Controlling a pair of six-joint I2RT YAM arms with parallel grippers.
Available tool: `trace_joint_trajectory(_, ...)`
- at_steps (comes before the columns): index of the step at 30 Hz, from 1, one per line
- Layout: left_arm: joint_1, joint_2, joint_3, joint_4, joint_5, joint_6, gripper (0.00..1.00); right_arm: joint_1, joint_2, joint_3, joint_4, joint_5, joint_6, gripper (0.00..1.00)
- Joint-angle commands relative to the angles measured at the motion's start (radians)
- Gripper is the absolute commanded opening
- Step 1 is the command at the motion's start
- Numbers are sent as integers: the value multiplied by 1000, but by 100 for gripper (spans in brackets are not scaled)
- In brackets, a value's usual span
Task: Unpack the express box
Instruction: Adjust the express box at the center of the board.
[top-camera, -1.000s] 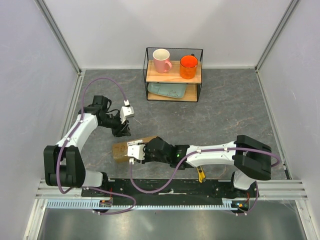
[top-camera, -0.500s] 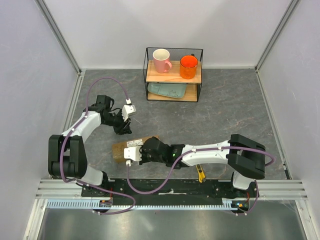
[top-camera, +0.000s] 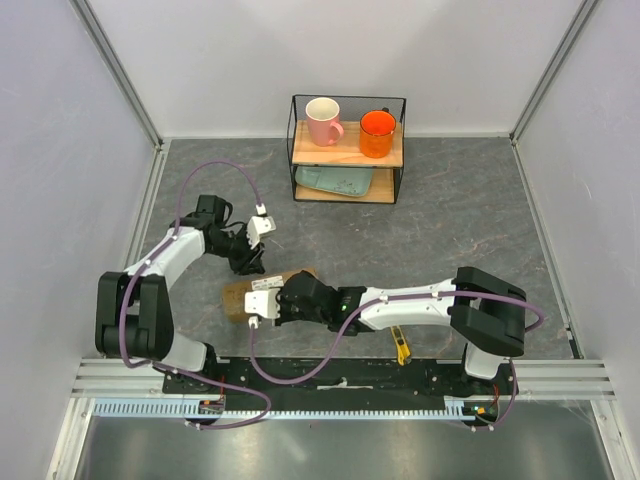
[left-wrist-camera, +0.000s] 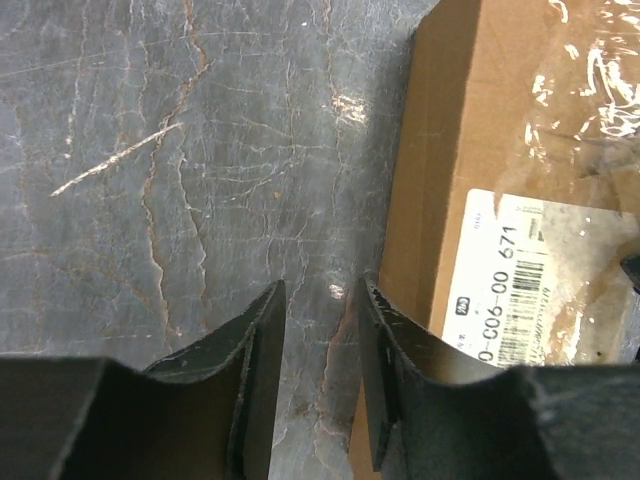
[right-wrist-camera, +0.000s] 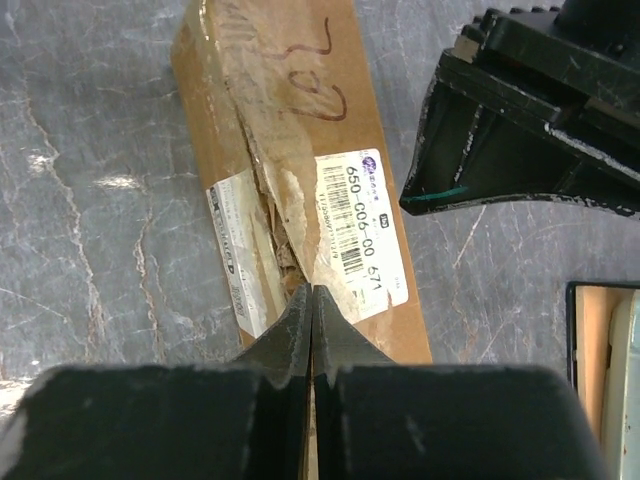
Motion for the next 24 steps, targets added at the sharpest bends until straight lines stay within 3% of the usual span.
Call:
trace_joint_trajectory(1,7,-99,48,-49,11,28,44,-20,-43,36,67,64,9,0)
trace_joint_trajectory(8,45,-252,111,-189,69,124,51,-37,-82,19,77,76,39,0)
trace_joint_trajectory(15,45,-315,73,-445,170,396,53,-49,-88,-5,94,96,71,0)
trace_joint_trajectory(22,45,-337,17,-511,203,463,53,-64,-114,-53,88,73,68,0)
trace_joint_trajectory(24,45,-346,-13,-478,201,462,53,-64,-120,-79,85,71,45,6)
